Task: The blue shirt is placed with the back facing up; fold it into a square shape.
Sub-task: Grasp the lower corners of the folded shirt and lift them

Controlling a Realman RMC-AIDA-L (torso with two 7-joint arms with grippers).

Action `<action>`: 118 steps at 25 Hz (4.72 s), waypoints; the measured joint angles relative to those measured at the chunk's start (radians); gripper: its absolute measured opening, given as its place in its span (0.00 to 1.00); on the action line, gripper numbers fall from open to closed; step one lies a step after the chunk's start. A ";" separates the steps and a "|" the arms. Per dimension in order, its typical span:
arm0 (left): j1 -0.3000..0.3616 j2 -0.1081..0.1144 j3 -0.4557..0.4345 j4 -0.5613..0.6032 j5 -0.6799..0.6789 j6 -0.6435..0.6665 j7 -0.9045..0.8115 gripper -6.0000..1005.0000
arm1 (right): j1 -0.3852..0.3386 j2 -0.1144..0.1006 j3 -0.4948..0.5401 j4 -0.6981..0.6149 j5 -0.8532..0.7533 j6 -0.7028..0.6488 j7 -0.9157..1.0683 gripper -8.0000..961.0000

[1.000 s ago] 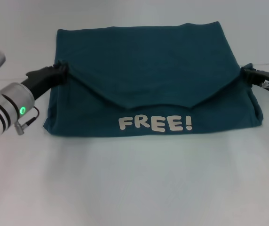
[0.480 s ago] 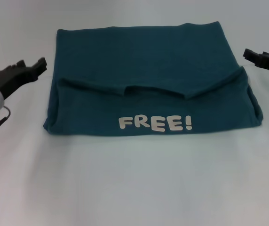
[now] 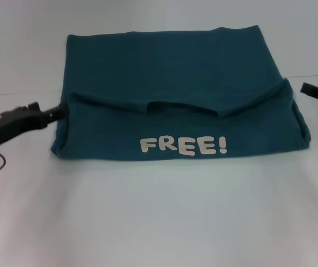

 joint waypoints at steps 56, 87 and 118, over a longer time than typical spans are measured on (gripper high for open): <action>-0.012 -0.010 0.075 0.021 0.306 -0.009 -0.180 0.90 | 0.103 -0.008 -0.067 -0.021 -0.494 0.006 0.325 0.03; -0.059 -0.011 0.173 -0.023 0.332 -0.067 -0.182 0.84 | 0.098 -0.008 -0.066 -0.020 -0.485 0.019 0.324 0.01; -0.043 -0.017 0.172 0.059 0.437 -0.061 -0.253 0.15 | 0.089 0.000 -0.066 -0.021 -0.485 0.019 0.319 0.01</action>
